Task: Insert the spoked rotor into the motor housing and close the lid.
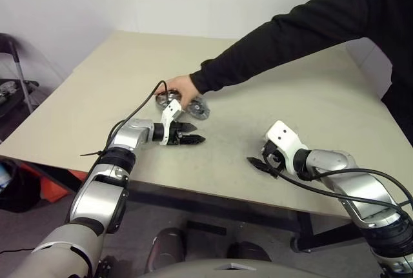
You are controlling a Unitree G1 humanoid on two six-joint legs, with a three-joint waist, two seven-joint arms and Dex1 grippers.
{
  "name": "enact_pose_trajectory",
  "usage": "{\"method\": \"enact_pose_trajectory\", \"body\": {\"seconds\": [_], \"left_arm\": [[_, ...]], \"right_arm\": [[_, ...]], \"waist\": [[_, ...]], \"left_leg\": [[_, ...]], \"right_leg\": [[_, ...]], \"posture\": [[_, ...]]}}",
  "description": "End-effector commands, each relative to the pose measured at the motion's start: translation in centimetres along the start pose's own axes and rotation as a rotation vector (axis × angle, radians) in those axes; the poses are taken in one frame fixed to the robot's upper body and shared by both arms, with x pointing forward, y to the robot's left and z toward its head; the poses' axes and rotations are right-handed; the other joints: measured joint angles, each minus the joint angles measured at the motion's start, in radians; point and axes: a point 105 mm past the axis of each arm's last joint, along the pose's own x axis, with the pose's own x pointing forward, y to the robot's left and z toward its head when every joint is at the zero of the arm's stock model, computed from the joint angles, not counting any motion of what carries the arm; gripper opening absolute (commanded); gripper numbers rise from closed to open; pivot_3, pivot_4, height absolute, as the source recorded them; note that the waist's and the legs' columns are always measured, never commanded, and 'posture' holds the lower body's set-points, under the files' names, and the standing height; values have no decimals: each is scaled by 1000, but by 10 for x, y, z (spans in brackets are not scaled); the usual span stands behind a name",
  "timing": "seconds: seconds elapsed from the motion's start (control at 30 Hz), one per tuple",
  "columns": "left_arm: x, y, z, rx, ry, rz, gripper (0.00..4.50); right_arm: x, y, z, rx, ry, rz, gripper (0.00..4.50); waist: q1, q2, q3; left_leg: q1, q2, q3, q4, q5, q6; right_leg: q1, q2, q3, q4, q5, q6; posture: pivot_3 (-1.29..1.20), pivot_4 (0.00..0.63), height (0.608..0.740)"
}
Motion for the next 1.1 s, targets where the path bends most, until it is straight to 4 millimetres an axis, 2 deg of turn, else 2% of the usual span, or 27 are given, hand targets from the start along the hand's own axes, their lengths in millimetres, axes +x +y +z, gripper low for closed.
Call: {"method": "enact_pose_trajectory", "body": {"seconds": [0.03, 0.2, 0.4, 0.47, 0.53, 0.6, 0.63, 0.7, 0.77, 0.83, 0.9, 1.03, 1.1], "left_arm": [[-3, 0, 13, 40, -41, 4, 3690], [-5, 0, 13, 38, -43, 8, 3690], [-6, 0, 14, 39, -46, 7, 3690], [-8, -1, 16, 48, -58, 5, 3690], [-14, 1, 20, 54, -83, 24, 3690], [-23, 4, 27, 41, -142, 73, 3690], [-29, 5, 30, 30, -177, 98, 3690], [-41, 6, 32, 23, -219, 157, 3690], [-56, 7, 26, 62, -200, 237, 3690], [-76, 13, 15, 193, -105, 345, 3690], [-96, 18, 13, 348, -12, 430, 3690], [-131, 34, 33, 590, 80, 563, 3690], [-140, 41, 39, 713, 154, 588, 3690]], "right_arm": [[0, -3, 12, -94, -39, -3, 4486], [3, -2, 13, -93, -52, 6, 4486], [1, -7, 15, -140, -57, -3, 4486], [-1, -5, 28, -172, -119, 22, 4486], [-4, 2, 49, -141, -237, 77, 4486], [-5, 7, 69, -58, -340, 118, 4486], [-4, 8, 73, -42, -356, 127, 4486], [2, 10, 68, -57, -326, 124, 4486], [8, 12, 57, -99, -272, 118, 4486], [12, 13, 51, -125, -243, 120, 4486], [16, 9, 49, -131, -232, 109, 4486], [26, 5, 48, -160, -220, 102, 4486], [29, 7, 52, -165, -234, 115, 4486]], "waist": [[-1, 0, 0], [-2, 0, 0], [-2, 0, 0], [-2, 0, 0], [-5, 0, 0], [-10, 0, 0], [-14, 0, 0], [-16, 0, 0], [-19, 0, 0], [-25, 0, 0], [-28, 0, 0], [-26, 0, 0], [-25, 0, 0]], "left_leg": [[0, 0, 0, 1, -1, 1], [-5, 1, 0, 9, -8, 13], [-7, 1, 1, 14, -10, 17], [-7, 1, 1, 15, -10, 17], [-6, 1, 1, 15, -10, 16], [-6, 2, 1, 15, -10, 16], [-6, 2, 1, 15, -10, 16], [-6, 2, 1, 15, -9, 15], [-6, 2, 1, 16, -9, 15], [-6, 2, 1, 16, -9, 15], [-6, 2, 1, 16, -9, 15], [-5, 3, 0, 16, -8, 12], [-5, 3, 0, 16, -7, 11]], "right_leg": [[0, 0, 0, 0, 0, 0], [-1, 0, 0, 1, 0, -1], [-1, -2, 0, 2, 0, -1], [-1, -2, 0, 4, 0, -1], [-1, -2, 0, 5, 0, -1], [-2, -1, 0, 7, 0, -1], [-3, -1, 0, 8, 0, -2], [-4, -1, 0, 11, -1, -4], [-4, -1, -1, 11, -1, -4], [-4, -1, -1, 10, -1, -4], [-4, -1, -1, 10, -1, -4], [-3, 0, -1, 11, -1, -3], [-2, 0, 0, 11, -1, -2]], "posture": [[0, 0, 740], [0, 0, 740], [0, 0, 740], [0, 0, 740], [0, 0, 740], [0, 0, 740], [0, 0, 740], [0, 0, 740], [0, 0, 740], [0, 0, 740], [0, 0, 740], [0, 0, 740], [0, 0, 740]]}}
